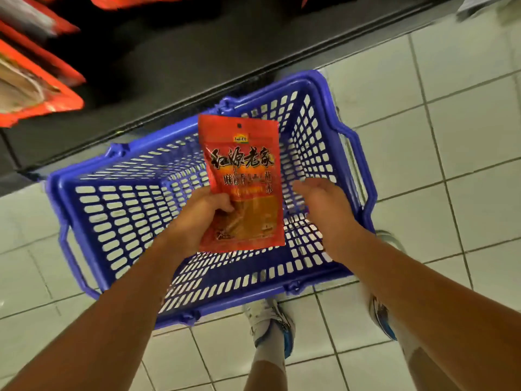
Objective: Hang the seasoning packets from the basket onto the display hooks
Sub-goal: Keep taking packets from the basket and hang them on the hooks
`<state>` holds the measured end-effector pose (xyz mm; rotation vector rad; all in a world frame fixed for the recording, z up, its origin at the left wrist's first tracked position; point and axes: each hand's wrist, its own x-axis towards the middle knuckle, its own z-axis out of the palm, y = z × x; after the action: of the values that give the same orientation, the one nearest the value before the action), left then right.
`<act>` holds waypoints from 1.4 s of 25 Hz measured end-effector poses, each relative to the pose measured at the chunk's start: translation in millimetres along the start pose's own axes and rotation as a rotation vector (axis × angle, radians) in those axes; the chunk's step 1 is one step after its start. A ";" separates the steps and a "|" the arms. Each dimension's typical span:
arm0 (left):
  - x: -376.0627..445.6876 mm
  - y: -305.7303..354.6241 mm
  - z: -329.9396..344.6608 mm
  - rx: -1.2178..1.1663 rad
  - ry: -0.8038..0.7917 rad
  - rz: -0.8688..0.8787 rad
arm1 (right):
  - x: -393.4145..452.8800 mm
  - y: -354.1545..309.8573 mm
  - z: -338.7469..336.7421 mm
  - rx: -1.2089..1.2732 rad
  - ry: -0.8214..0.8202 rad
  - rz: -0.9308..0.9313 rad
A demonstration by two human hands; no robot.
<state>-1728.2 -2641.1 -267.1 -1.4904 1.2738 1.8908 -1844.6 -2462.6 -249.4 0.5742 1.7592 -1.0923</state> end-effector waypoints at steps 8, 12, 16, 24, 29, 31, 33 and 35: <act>-166.8 104.5 45.9 -0.193 -0.217 0.160 | -118.1 -125.2 -45.4 0.271 -0.283 -0.253; -263.6 177.7 88.8 -0.149 -0.082 0.390 | -207.6 -206.2 -105.6 0.227 -0.180 -0.463; -380.4 258.3 135.2 0.016 -0.007 0.678 | -322.2 -294.3 -177.4 0.158 -0.150 -0.727; -618.5 411.5 194.4 0.090 0.005 1.051 | -567.2 -447.5 -269.6 0.285 -0.112 -1.185; -738.3 464.5 205.2 0.167 -0.075 1.190 | -688.6 -498.8 -301.3 0.350 -0.149 -1.282; -778.3 482.6 210.3 0.218 -0.080 1.270 | -729.0 -516.2 -316.9 0.362 -0.163 -1.319; -811.8 499.6 218.8 0.249 -0.091 1.340 | -764.5 -534.0 -332.3 0.369 -0.140 -1.369; -842.5 519.8 232.3 0.227 -0.108 1.413 | -792.0 -553.9 -347.5 0.392 -0.128 -1.419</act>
<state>-1966.7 -2527.3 714.8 -0.1877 2.7300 2.2687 -2087.8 -2363.3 743.5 -0.7041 1.7418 -2.3591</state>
